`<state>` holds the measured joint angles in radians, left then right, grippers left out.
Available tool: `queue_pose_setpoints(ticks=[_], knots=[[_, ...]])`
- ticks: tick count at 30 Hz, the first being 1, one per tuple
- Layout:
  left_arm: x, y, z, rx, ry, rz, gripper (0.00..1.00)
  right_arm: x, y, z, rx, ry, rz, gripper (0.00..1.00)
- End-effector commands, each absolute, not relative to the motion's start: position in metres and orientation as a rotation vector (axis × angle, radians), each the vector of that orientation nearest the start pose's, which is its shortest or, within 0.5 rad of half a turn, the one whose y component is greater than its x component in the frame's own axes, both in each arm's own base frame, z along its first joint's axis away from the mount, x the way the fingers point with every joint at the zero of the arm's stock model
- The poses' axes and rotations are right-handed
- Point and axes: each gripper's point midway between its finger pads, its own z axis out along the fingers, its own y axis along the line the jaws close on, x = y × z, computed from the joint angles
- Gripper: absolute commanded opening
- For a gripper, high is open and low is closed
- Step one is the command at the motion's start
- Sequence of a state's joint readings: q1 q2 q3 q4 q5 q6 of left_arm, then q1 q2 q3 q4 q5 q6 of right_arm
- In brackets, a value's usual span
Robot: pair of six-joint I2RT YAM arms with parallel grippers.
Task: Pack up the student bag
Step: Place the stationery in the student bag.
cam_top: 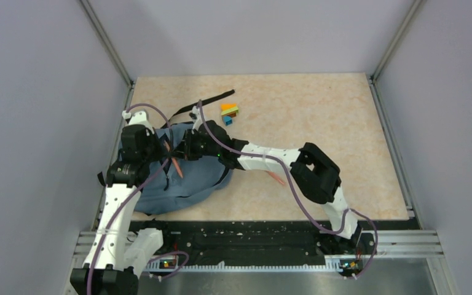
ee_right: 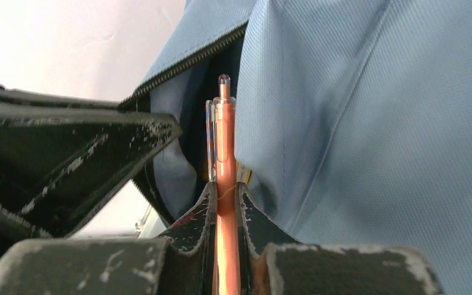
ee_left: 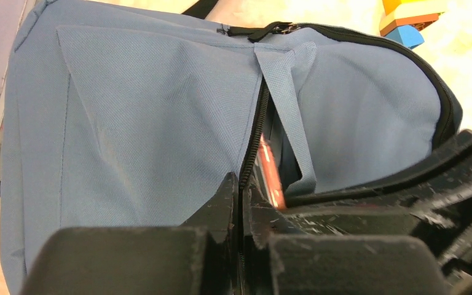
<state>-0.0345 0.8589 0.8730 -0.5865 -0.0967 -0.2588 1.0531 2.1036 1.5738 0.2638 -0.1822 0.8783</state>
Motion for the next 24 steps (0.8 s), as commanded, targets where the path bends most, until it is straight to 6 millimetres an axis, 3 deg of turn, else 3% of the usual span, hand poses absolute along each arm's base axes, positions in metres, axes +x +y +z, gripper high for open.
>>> queue_pose_setpoints(ticks=[1,7,16,22,24], knots=[[0.290,-0.016,0.248,-0.233,1.970,-0.158,0.00,0.250,0.592,0.197,-0.386,2.091,1.462,0.00],[0.290,-0.020,0.250,-0.208,1.967,-0.177,0.00,0.272,0.612,0.196,-0.392,2.123,1.391,0.00],[0.290,-0.020,0.249,-0.208,1.972,-0.177,0.00,0.303,0.625,0.202,-0.250,2.080,1.420,0.00],[0.290,-0.019,0.249,-0.209,1.971,-0.174,0.00,0.304,0.630,0.212,-0.255,2.012,1.458,0.00],[0.290,-0.018,0.248,-0.214,1.972,-0.168,0.00,0.304,0.628,0.212,-0.273,2.004,1.428,0.09]])
